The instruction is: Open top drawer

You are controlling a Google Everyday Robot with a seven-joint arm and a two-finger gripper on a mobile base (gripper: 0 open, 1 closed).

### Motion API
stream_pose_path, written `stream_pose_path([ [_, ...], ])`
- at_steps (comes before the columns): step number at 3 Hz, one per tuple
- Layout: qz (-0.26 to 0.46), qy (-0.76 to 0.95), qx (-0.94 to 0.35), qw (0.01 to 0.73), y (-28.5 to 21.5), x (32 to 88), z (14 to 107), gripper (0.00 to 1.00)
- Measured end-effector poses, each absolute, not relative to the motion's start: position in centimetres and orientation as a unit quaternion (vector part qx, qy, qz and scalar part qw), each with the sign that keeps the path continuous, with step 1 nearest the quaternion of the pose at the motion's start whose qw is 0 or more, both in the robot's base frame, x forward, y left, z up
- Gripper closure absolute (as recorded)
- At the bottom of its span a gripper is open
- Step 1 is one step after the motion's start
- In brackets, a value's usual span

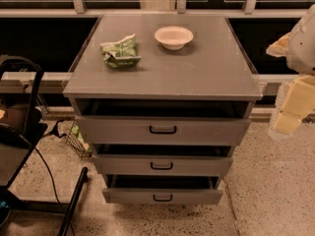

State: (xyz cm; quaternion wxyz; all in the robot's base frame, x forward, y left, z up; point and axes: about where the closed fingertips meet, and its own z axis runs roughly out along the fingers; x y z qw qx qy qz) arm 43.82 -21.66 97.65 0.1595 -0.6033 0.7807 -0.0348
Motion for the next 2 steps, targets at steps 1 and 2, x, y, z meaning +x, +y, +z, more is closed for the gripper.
stream_pose_path([
  [1,-0.035,0.781,-0.603,0.16,-21.66,43.82,97.65,0.0],
  [2,-0.031,0.781,-0.601,0.166,-21.48,44.06,96.94,0.0],
])
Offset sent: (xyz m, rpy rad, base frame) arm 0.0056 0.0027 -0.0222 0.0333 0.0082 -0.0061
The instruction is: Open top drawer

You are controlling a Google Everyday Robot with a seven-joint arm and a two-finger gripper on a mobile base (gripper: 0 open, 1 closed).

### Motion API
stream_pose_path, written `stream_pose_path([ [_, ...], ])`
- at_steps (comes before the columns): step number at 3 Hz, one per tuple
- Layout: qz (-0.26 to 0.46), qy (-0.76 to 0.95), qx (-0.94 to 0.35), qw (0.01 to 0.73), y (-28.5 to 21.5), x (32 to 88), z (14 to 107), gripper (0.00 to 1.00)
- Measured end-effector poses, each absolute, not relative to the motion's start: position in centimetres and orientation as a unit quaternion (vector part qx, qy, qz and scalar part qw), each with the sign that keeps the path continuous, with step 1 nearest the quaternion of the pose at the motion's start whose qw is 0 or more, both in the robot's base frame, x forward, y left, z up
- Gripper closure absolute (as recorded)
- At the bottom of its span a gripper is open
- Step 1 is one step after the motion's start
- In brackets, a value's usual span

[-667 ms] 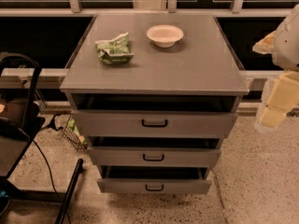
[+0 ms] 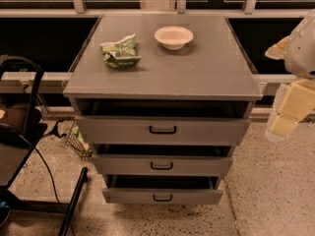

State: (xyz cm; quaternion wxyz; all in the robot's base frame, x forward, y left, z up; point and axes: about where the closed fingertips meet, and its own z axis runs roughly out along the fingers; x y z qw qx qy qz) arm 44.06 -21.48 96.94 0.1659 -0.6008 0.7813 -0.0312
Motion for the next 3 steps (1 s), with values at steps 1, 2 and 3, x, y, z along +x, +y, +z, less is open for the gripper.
stream_pose_path([
  [1,-0.019,0.785,-0.595,0.173,-21.0,44.8,94.8,0.0],
  [2,0.003,0.789,-0.588,0.177,-19.9,46.3,90.9,0.0],
  [3,0.019,0.791,-0.588,0.168,-18.9,47.2,87.5,0.0],
])
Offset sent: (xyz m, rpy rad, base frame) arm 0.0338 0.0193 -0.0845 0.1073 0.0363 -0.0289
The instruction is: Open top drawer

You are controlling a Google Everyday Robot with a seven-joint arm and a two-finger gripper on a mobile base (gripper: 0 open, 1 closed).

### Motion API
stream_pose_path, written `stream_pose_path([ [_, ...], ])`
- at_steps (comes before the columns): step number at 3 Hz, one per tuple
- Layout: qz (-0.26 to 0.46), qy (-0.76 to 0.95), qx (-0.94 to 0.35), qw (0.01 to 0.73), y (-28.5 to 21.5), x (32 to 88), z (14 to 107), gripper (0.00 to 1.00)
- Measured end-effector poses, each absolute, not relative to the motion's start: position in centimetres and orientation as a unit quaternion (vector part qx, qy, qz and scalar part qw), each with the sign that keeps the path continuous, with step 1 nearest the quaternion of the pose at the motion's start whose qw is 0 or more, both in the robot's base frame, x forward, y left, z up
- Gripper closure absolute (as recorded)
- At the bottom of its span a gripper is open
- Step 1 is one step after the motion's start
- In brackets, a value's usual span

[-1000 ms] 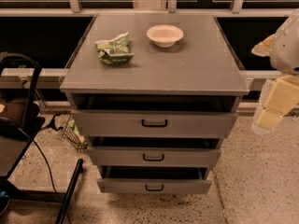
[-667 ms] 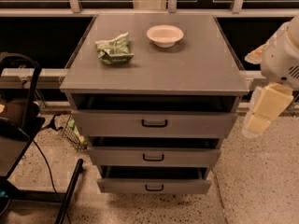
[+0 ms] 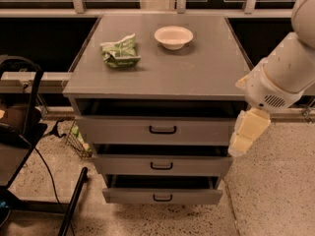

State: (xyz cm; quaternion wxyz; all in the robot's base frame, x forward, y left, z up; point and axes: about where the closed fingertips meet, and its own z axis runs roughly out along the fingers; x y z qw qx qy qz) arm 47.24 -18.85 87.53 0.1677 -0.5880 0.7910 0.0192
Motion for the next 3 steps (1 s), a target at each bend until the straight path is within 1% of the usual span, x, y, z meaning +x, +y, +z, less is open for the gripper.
stream_pose_path([
  [1,0.035,0.795,-0.589,0.142,-17.6,48.2,81.6,0.0],
  [2,0.035,0.795,-0.589,0.142,-17.6,48.2,81.6,0.0],
  [3,0.051,0.795,-0.589,0.136,-17.8,48.2,79.5,0.0],
])
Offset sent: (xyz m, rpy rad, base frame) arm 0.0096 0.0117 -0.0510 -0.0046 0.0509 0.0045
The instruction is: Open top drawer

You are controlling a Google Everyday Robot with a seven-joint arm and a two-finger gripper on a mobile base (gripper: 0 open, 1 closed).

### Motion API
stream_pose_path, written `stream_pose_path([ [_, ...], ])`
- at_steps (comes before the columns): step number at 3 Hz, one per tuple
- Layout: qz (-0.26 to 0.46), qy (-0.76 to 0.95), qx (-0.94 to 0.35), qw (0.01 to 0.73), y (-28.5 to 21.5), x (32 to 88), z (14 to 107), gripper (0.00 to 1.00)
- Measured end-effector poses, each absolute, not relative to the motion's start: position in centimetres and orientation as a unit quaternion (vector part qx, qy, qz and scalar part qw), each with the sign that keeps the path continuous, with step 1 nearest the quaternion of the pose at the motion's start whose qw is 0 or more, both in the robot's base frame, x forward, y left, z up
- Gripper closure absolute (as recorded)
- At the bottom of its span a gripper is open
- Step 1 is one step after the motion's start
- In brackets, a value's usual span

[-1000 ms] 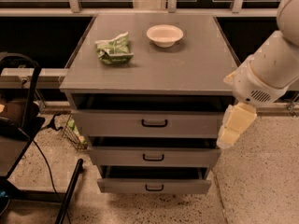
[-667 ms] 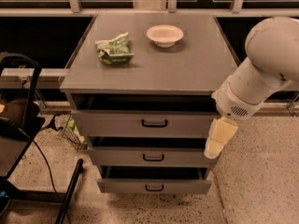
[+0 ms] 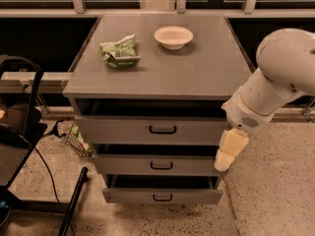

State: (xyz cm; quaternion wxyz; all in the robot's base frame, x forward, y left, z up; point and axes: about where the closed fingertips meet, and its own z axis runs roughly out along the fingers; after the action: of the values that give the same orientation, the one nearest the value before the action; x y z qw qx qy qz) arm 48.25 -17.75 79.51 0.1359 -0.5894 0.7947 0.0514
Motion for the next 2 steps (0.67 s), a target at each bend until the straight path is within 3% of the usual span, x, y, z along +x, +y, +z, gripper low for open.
stream_pose_path([
  [2,0.102,0.787,-0.592,0.142,-17.6,49.2,73.8,0.0],
])
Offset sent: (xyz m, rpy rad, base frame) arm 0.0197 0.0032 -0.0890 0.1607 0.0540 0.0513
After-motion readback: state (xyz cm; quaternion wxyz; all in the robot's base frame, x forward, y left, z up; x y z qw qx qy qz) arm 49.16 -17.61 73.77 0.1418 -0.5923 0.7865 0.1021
